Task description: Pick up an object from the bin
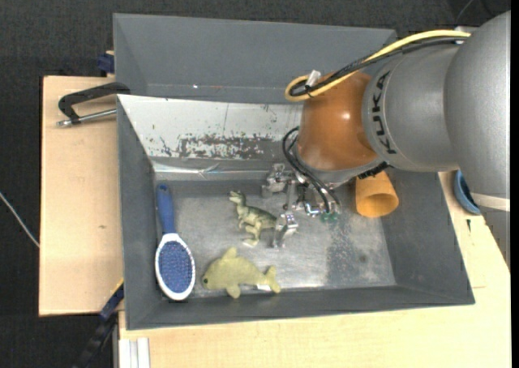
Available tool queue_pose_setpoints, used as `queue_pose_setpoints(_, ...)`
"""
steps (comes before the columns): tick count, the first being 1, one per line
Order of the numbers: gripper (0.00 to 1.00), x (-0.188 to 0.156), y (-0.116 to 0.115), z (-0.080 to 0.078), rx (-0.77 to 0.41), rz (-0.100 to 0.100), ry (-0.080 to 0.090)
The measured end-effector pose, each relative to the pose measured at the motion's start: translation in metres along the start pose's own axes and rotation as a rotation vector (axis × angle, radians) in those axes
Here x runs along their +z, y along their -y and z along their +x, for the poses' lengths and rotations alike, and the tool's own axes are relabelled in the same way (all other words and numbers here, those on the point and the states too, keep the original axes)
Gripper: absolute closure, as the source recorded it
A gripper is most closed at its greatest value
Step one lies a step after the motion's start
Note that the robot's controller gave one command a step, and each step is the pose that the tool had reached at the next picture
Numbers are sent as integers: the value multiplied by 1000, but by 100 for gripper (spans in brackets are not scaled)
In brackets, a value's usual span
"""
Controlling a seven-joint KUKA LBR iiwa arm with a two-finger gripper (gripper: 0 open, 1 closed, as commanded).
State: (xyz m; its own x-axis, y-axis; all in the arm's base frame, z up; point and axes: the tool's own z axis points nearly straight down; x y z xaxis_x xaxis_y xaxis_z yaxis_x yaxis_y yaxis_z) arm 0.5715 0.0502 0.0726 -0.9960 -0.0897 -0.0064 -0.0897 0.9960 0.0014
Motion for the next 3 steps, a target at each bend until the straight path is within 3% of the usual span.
queue_pose_setpoints(1, 100, -1, 0, 0, 1, 0, -1)
queue_pose_setpoints(2, 100, -75, -1, -3, 1, 1, 6)
queue_pose_setpoints(3, 100, -124, -1, -6, 1, 1, 5)
